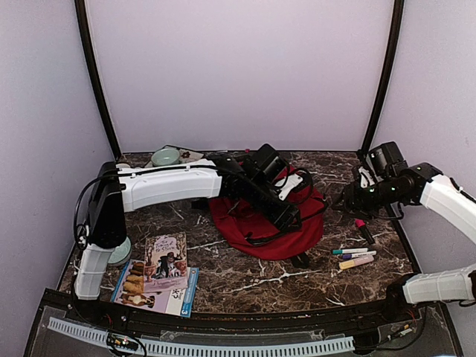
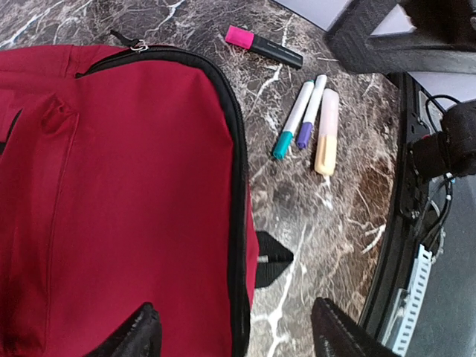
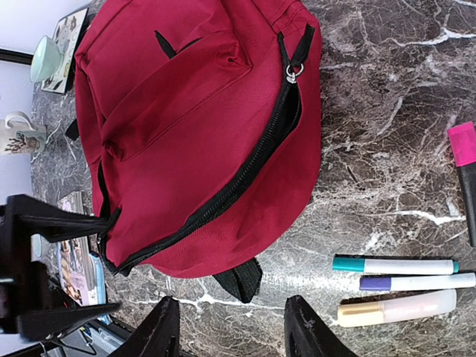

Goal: Pack the student bag
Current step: Pick up the largest pocket of the bag from the student bag.

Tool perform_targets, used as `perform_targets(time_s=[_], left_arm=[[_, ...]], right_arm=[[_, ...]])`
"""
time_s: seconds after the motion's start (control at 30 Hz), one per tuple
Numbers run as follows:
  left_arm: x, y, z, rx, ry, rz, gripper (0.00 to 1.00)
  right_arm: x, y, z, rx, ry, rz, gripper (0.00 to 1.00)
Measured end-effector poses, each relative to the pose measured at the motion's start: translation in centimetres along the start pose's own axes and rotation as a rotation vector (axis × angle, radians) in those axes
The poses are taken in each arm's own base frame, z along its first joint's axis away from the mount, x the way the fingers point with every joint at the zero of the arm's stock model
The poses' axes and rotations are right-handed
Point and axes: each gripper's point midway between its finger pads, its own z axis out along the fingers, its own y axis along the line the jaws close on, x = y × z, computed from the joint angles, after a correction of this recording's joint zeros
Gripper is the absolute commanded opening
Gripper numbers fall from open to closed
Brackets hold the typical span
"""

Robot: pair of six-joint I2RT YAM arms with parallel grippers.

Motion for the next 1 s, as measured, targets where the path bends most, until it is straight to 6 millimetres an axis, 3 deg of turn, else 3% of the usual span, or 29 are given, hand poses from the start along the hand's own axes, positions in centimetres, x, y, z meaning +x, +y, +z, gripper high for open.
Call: perform_targets(time_s=[0.17,0.3,0.53,0.83,1.0], left_arm=[[0.5,1.0,1.9,-0.042,0.031,0.001,0.43],[0.7,1.6,2.0,-0.071,0.036,-0.008,0.19],[-0.9,2.1,0.8,-0.127,0.005,-0.003,0.02],[-0.4,3.0,0.5,-0.183,0.027,-0.019,0.0],[-0.4,4.6,0.2,-0.276,0.017,-0.047,0.0]], right_arm=[[0.6,-0.2,-0.2,-0.003,-0.002,0.016,0.48],[1.0,-0.6,0.1,0.006,0.012,0.026,0.48],[1.2,-0.9,0.7,0.021,0.035,0.034,0.48],[1.0,-0.9,1.5,0.019,0.051,0.035,0.48],[0.8,-0.7,1.6,0.008,0.047,0.032,0.47]])
